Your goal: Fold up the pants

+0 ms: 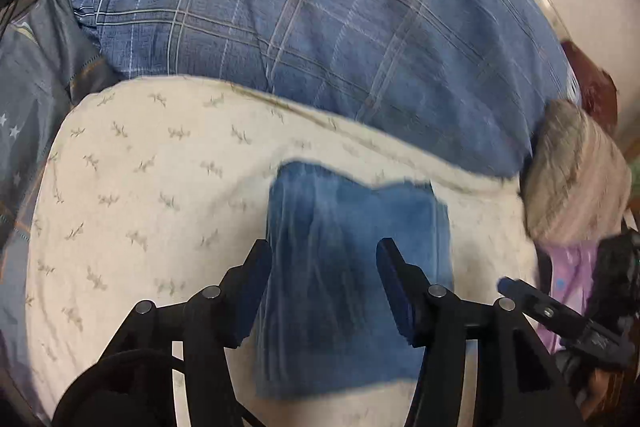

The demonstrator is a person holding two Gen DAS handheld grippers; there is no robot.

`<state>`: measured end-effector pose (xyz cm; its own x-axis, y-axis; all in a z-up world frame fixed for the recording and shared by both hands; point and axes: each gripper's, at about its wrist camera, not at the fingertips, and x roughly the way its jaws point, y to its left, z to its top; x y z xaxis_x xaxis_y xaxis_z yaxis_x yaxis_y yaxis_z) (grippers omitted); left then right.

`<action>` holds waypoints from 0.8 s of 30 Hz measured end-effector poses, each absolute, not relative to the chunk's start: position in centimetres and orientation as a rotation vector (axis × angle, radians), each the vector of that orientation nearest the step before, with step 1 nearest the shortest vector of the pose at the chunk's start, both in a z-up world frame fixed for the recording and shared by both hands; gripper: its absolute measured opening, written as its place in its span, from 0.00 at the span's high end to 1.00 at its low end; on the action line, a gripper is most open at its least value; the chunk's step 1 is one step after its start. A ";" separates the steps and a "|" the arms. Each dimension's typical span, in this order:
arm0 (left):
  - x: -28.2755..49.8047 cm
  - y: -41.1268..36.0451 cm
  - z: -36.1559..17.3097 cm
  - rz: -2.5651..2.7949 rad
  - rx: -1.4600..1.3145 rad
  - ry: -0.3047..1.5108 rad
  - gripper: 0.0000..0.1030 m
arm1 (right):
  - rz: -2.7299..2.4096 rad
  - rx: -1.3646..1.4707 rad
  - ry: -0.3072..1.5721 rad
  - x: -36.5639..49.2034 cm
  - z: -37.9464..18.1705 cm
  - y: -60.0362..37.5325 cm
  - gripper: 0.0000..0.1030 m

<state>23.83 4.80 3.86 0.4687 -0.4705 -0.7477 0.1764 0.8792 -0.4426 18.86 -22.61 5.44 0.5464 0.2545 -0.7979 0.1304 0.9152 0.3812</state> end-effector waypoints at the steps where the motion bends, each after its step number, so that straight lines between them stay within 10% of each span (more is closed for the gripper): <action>1: 22.8 5.2 3.6 -0.397 -0.322 1.024 0.47 | 0.064 0.454 1.029 18.3 4.7 -22.7 0.15; 16: 22.3 7.0 -2.5 -0.337 -0.545 1.220 0.47 | 0.046 0.619 1.165 15.4 -2.1 -22.2 0.20; 24: 21.6 4.7 -1.4 -0.374 -0.426 1.148 0.80 | 0.091 0.746 1.215 15.8 -4.1 -23.1 0.51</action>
<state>21.65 4.66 -1.44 0.3657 -0.4931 -0.7894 0.0672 0.8599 -0.5060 15.77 -23.06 -4.08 0.3753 0.4441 -0.8136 0.3185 0.7625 0.5631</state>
